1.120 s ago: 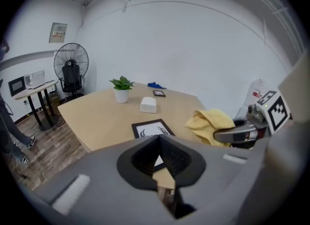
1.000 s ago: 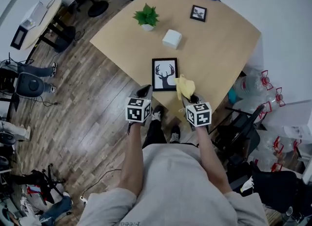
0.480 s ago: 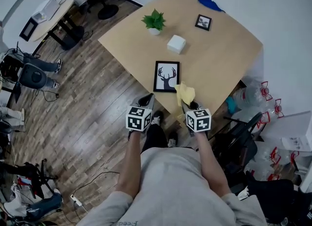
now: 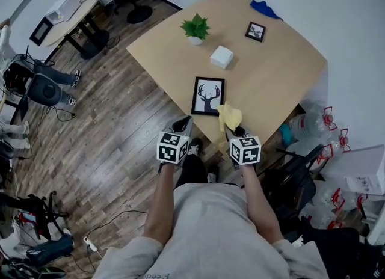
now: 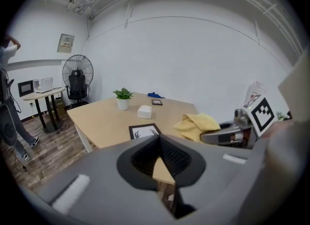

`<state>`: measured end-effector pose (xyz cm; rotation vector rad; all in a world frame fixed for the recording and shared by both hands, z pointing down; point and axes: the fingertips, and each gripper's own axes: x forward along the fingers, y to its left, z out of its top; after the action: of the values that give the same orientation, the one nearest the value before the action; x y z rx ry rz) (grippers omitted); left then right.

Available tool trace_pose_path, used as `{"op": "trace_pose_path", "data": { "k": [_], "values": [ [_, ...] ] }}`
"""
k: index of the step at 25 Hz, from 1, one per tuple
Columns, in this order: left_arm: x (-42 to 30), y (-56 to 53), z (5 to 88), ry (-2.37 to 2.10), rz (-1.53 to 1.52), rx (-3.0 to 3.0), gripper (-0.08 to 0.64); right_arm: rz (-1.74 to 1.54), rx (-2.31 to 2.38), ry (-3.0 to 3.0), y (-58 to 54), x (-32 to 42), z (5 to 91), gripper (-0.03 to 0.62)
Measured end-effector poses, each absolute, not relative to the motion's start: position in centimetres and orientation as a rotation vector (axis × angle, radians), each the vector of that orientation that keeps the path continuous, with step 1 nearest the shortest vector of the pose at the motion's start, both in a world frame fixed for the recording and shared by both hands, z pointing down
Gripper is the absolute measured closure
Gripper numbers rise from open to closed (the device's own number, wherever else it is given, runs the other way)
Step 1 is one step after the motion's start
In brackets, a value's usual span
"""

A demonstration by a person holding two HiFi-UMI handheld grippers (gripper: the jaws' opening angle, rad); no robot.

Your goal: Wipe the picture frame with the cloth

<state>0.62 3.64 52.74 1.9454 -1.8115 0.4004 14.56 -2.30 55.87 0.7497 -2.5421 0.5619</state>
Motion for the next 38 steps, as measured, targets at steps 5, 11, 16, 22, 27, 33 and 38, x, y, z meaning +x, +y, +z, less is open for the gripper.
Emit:
{"op": "trace_pose_path", "data": {
  "k": [5,11,16,22,27,33,38],
  "values": [
    [0.6,3.9,53.1,-1.801,0.423,1.940,0.508,0.578,0.766,-2.551,-2.6,14.5,55.7,0.541],
    [0.8,4.6,53.8,-1.792,0.427,1.927,0.508,0.577,0.768,-2.553,-2.0,14.7,56.0,0.541],
    [0.8,5.1,53.8,-1.782,0.430,1.931,0.508,0.563,0.769,-2.549,-2.0,14.4,55.9,0.542],
    [1.1,5.9,54.1,-1.774,0.432,1.934,0.508,0.541,0.751,-2.551,-1.2,14.1,55.8,0.541],
    [1.2,6.4,54.4,-1.762,0.426,1.934,0.508,0.538,0.795,-2.538,-1.5,14.9,55.7,0.541],
    [1.4,6.4,54.7,-1.748,0.427,1.947,0.508,0.524,0.836,-2.531,-1.9,15.5,55.7,0.541],
    [1.3,6.3,54.5,-1.759,0.426,1.946,0.508,0.514,0.819,-2.532,-1.7,15.5,55.7,0.541]
  ]
}}
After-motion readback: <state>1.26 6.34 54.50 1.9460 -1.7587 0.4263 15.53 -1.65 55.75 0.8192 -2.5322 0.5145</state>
